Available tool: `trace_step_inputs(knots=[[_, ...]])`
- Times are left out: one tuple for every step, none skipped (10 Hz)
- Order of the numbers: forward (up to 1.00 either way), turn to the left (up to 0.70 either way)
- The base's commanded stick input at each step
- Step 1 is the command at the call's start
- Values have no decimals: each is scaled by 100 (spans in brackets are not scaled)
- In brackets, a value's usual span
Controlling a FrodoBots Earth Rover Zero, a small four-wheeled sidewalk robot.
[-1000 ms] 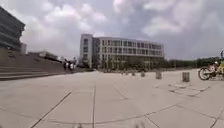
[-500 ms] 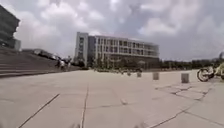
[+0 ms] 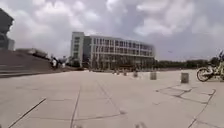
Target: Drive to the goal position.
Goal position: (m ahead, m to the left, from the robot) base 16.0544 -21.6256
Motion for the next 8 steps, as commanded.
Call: trace_step_inputs(knots=[[0,-70],[0,-70],[0,-70],[0,-70],[0,-70],[0,-70],[0,-70],[0,-70]])
